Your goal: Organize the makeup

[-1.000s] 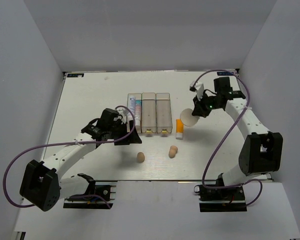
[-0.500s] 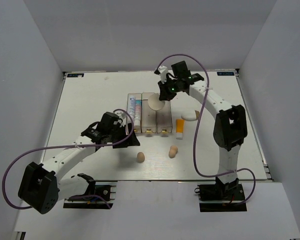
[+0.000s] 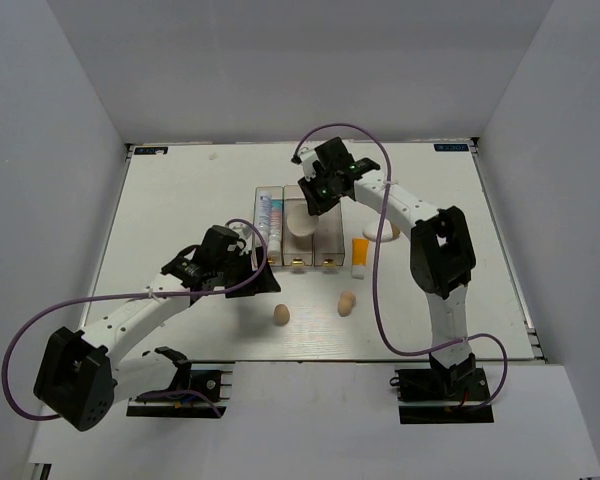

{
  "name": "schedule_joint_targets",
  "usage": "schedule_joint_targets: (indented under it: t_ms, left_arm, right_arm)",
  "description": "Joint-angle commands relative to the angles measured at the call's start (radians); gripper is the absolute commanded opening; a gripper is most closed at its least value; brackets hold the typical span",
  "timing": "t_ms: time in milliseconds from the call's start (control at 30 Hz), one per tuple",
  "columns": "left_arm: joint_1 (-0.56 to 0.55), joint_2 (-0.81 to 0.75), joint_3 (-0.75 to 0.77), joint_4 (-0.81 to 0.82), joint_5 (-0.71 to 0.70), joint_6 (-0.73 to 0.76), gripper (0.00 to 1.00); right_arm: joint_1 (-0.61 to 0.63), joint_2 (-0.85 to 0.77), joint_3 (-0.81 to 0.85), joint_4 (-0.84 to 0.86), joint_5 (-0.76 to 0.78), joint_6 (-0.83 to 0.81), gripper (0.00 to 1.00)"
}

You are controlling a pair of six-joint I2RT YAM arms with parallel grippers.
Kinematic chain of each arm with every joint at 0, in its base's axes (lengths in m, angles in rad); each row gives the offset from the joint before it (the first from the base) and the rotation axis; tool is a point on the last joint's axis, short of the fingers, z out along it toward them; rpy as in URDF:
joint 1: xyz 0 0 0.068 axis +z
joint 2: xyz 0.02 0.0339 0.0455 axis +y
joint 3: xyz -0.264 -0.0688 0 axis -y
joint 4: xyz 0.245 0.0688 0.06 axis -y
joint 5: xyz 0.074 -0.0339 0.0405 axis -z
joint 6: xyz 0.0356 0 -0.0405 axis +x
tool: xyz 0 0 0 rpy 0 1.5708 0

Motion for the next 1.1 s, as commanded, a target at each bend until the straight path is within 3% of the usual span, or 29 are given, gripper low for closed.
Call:
schedule_joint_targets:
  t_ms: [0,133,233,400,600,833,967,1067]
  left_arm:
    - [-0.014,-0.022,0.001,-0.004,-0.018,-0.004,0.85]
    - [-0.014,0.003,0.013,-0.004,-0.015,0.001,0.86]
    - [-0.033,0.030,0.031,-0.004,-0.013,0.013,0.86]
    - [-0.065,0.098,0.087,-0.017,-0.016,0.048,0.86]
    - [-0.121,0.202,0.130,-0.001,-0.007,0.082,0.86]
    - [-0.190,0.316,0.177,-0.056,-0.062,0.088,0.81]
    - [-0.218,0.366,0.203,-0.075,-0.090,0.088,0.70]
    - [-0.244,0.400,0.228,-0.089,-0.117,0.088,0.47]
  right_arm:
    - [0.011,0.014,0.031,0.027,0.043,0.018,0.31]
    - [0.013,0.027,0.032,0.018,0.028,0.009,0.52]
    - [0.011,0.028,0.035,0.012,-0.009,0.007,0.58]
    - [-0.002,-0.065,-0.009,0.032,-0.092,0.015,0.56]
    - [-0.045,-0.277,-0.256,0.175,-0.143,-0.025,0.48]
    - [-0.107,-0.407,-0.399,0.182,-0.160,-0.028,0.48]
    - [-0.137,-0.452,-0.451,0.182,-0.173,-0.031,0.51]
    - [-0.156,-0.472,-0.475,0.178,-0.178,-0.036,0.51]
